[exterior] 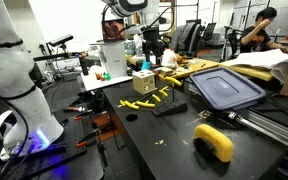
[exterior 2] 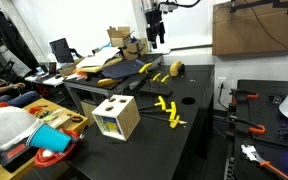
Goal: Remove the wrench from the wooden toy box and put it on the black stand.
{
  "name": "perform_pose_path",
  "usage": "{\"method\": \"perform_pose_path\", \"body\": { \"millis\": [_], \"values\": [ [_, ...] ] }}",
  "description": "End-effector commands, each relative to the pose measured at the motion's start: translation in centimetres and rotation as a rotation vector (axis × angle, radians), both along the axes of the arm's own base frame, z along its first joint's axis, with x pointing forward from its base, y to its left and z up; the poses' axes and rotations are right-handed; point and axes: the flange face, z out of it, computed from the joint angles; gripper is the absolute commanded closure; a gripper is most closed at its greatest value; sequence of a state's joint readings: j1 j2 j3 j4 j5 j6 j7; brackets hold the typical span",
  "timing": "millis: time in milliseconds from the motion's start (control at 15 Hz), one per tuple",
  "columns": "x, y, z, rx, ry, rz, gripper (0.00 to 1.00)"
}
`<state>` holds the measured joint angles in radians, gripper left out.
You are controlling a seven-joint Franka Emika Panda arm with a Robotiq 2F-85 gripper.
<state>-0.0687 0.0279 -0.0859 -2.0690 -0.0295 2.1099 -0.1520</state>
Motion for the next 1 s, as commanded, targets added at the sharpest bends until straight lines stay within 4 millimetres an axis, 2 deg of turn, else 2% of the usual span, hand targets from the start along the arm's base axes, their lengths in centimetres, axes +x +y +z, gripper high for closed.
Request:
{"method": "perform_pose_path", "body": {
  "millis": [0, 333, 533, 933],
  "values": [
    [-3.6, 1.2, 4.2, 0.000, 0.037, -0.043, 0.00],
    [-7.3, 1.6, 8.7, 0.006, 0.072, -0.052, 0.00],
    [-9.0, 1.7, 10.7, 0.006, 0.059, -0.045, 0.00],
    [-11.1, 2.3, 13.8, -0.008, 0.022, -0.039, 0.00]
  ]
}}
